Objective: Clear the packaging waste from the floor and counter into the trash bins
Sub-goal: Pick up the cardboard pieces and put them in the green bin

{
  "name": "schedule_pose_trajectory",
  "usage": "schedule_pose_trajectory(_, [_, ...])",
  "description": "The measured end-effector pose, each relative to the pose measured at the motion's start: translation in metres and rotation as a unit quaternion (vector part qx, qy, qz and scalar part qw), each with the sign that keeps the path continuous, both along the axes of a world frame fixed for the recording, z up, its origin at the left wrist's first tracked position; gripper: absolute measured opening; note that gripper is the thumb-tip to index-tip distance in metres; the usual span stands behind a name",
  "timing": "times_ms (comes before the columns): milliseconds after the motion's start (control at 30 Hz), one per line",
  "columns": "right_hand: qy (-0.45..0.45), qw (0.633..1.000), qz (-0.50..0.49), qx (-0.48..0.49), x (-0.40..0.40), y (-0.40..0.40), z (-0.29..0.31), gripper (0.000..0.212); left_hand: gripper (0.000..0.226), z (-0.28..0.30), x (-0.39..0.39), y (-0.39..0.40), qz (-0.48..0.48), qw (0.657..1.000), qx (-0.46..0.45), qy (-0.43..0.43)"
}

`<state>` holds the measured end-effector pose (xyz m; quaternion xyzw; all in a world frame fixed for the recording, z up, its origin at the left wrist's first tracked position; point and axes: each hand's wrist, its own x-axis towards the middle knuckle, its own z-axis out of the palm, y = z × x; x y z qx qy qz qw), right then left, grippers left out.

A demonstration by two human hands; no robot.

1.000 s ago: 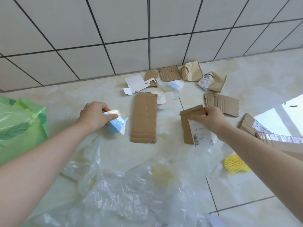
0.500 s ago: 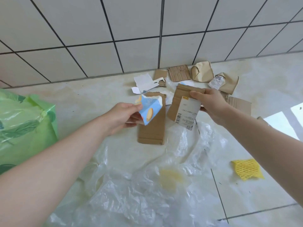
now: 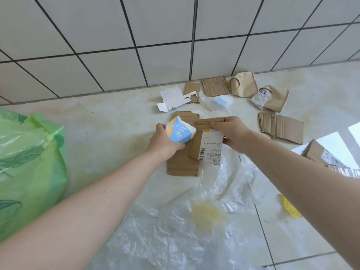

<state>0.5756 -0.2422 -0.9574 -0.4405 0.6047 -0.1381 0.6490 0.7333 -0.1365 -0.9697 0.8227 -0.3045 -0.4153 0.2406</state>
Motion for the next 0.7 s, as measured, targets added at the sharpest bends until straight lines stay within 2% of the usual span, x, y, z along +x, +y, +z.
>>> schedule_pose_trajectory(200, [-0.029, 0.999, -0.008, 0.013, -0.009, 0.014, -0.002, 0.013, 0.054, -0.006, 0.009, 0.013, 0.12, 0.988, -0.035, 0.089])
schedule_pose_trajectory(300, [-0.024, 1.0, -0.015, 0.013, -0.017, 0.018, -0.003, 0.018, 0.043, -0.005, 0.019, 0.022, 0.145, 0.982, -0.02, 0.122])
schedule_pose_trajectory(400, [-0.01, 1.0, -0.022, 0.005, -0.023, 0.02, -0.001, 0.017, 0.043, -0.001, 0.031, 0.033, 0.17, 0.974, -0.003, 0.151])
schedule_pose_trajectory(533, [-0.004, 1.0, 0.01, -0.018, -0.025, 0.028, 0.005, 0.012, 0.026, 0.01, 0.041, 0.046, 0.186, 0.966, -0.008, 0.181])
schedule_pose_trajectory(700, [0.002, 0.998, 0.045, -0.052, -0.024, 0.04, 0.016, 0.011, 0.022, 0.023, 0.039, 0.064, 0.165, 0.968, -0.029, 0.189])
